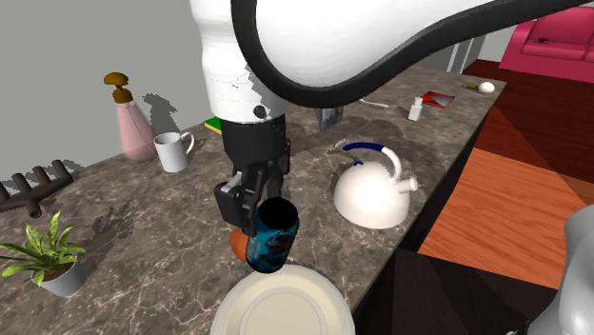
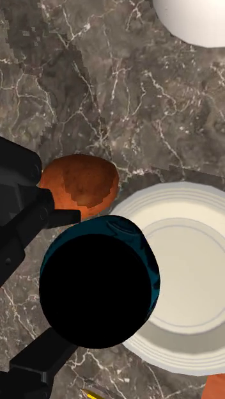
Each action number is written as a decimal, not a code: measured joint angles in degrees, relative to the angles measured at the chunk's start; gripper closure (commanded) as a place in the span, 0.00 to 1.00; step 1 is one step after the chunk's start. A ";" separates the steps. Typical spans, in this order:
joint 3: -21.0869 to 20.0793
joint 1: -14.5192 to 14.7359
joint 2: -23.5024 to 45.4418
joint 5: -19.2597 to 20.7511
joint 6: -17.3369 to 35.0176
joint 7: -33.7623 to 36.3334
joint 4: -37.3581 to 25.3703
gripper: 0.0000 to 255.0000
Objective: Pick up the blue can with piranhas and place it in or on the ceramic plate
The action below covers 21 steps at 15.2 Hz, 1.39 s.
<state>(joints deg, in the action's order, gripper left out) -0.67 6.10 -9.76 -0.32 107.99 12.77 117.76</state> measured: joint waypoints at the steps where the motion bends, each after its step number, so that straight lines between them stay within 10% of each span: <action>1: -0.61 0.46 -0.78 -0.12 0.18 1.02 0.95 1.00; 21: -4.04 2.80 -0.48 -0.84 11.58 6.39 12.06 1.00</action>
<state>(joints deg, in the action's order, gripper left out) -4.72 8.90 -10.24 -1.16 119.58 19.16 129.82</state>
